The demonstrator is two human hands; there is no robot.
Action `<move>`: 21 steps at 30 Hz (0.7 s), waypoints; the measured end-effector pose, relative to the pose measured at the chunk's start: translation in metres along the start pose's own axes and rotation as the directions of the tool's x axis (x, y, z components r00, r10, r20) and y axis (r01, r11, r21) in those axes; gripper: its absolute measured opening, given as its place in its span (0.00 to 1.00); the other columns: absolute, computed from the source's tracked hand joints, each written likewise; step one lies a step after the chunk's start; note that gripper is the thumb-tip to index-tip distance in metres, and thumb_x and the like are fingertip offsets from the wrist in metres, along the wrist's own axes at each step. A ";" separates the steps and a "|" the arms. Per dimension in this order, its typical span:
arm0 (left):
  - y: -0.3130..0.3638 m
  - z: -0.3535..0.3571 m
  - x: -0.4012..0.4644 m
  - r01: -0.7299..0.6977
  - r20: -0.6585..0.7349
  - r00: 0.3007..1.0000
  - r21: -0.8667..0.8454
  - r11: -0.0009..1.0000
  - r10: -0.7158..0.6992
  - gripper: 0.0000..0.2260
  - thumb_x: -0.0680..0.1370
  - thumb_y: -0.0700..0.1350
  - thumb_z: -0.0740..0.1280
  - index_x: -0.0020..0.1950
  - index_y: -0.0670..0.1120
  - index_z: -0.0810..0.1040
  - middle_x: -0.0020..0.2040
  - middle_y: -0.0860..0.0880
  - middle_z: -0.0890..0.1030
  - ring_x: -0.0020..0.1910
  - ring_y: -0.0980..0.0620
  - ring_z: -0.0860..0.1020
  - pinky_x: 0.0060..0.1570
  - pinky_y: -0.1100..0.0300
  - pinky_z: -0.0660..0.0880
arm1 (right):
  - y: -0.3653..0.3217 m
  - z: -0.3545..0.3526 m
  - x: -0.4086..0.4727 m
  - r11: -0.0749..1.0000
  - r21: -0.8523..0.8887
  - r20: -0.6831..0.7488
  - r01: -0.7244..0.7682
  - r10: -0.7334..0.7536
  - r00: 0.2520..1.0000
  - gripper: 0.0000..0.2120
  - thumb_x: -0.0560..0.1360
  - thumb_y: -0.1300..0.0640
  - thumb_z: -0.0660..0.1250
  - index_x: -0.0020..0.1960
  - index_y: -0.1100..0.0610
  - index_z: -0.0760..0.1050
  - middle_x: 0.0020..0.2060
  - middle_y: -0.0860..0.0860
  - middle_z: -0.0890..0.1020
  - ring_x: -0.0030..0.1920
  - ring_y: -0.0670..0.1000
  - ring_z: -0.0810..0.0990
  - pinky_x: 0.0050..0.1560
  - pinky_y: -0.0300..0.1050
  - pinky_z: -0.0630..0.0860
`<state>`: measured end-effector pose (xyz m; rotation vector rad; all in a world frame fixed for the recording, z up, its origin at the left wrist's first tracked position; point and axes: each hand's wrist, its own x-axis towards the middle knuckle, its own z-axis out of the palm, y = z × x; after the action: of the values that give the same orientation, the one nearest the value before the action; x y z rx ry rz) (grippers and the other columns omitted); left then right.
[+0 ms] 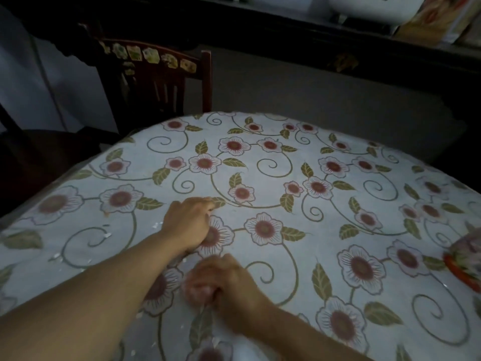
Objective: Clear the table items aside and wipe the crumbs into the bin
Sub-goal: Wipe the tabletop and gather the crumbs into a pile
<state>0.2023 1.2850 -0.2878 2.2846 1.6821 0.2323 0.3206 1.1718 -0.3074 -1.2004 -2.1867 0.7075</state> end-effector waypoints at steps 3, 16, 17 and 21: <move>-0.002 -0.018 -0.014 -0.008 -0.113 0.994 0.020 1.000 0.010 0.13 0.78 0.40 0.61 0.60 0.49 0.78 0.56 0.48 0.82 0.56 0.46 0.78 0.56 0.54 0.72 | -0.014 -0.011 -0.006 0.982 0.175 0.084 -0.074 0.060 0.995 0.16 0.67 0.65 0.58 0.46 0.64 0.83 0.45 0.56 0.84 0.48 0.45 0.78 0.53 0.32 0.72; -0.053 -0.011 0.014 0.043 -0.229 0.973 0.042 0.998 -0.032 0.12 0.78 0.44 0.60 0.59 0.48 0.78 0.57 0.50 0.78 0.58 0.47 0.74 0.51 0.52 0.73 | 0.109 -0.075 0.117 0.678 -0.056 -0.532 -0.733 0.601 0.597 0.11 0.72 0.69 0.61 0.50 0.58 0.75 0.48 0.55 0.76 0.53 0.55 0.74 0.50 0.46 0.72; -0.057 -0.009 0.015 0.034 -0.199 0.980 0.074 0.997 -0.019 0.14 0.78 0.43 0.58 0.62 0.48 0.76 0.60 0.50 0.77 0.60 0.47 0.73 0.54 0.50 0.72 | 0.115 -0.069 0.124 0.635 -0.148 -0.527 -0.758 0.598 0.604 0.13 0.71 0.65 0.65 0.56 0.59 0.74 0.55 0.57 0.75 0.58 0.58 0.72 0.56 0.48 0.70; -0.065 -0.005 0.014 0.041 -0.161 0.987 0.087 0.995 -0.026 0.18 0.79 0.41 0.57 0.67 0.50 0.73 0.68 0.52 0.74 0.66 0.47 0.69 0.61 0.48 0.68 | 0.113 -0.050 0.148 0.662 -0.344 -0.469 -0.666 0.493 0.733 0.13 0.69 0.64 0.64 0.53 0.56 0.74 0.59 0.56 0.74 0.58 0.58 0.71 0.58 0.46 0.61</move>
<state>0.1463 1.3169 -0.3054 2.3559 1.8427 0.3479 0.3531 1.3616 -0.3168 -2.1874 -1.7022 0.1165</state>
